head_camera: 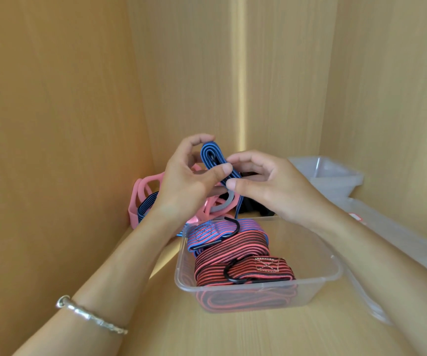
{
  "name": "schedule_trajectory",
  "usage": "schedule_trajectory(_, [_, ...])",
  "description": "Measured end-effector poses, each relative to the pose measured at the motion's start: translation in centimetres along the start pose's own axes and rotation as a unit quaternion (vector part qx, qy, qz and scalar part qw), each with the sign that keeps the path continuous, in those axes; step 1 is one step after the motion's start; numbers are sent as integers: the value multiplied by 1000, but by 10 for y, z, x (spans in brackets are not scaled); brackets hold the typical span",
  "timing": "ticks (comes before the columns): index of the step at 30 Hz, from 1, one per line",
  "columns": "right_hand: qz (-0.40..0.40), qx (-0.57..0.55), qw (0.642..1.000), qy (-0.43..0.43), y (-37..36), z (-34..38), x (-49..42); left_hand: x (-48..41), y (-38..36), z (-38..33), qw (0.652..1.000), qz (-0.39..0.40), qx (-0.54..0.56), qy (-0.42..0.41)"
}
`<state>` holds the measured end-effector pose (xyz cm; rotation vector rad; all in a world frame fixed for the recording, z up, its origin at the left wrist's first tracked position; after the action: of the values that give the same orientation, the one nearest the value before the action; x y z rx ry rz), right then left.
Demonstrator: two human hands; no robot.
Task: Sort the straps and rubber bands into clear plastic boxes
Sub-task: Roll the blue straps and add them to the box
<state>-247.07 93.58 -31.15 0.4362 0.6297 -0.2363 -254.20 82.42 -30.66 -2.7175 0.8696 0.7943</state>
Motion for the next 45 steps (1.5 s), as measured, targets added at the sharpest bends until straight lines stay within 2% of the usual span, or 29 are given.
schedule_trajectory(7, [-10,20,1000,5,1,-2,-1,1,4,2,993,-62,101,7])
schedule_trajectory(10, [-20,34,999,14,4,-2,-1,1,3,4,991,-65,116,19])
schedule_trajectory(17, [-64,93,994,11,13,-2,-3,-1,5,13,996,-70,-21,41])
schedule_trajectory(21, [-70,119,990,12,15,-2,-3,-2,1,12,997,-29,-55,43])
schedule_trajectory(25, [-74,88,993,23,15,1,-2,-4,4,13,993,15,-118,28])
schedule_trajectory(34, [-129,-41,990,39,16,1,-3,2,-7,13,990,87,-110,30])
schedule_trajectory(45, [-96,-26,995,23,10,-1,-3,0,-6,10,991,48,-122,0])
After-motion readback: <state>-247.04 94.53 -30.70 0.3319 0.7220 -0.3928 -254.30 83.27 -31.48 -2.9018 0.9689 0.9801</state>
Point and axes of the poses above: each hand's wrist, its own x-axis away from the middle knuckle, its own y-axis out of the back of the hand, z = x × y, the point moved 6 cm from there along -x, towards the middle knuckle, and after that the axes turned 4 degrees about y, right-handed, at the moved point
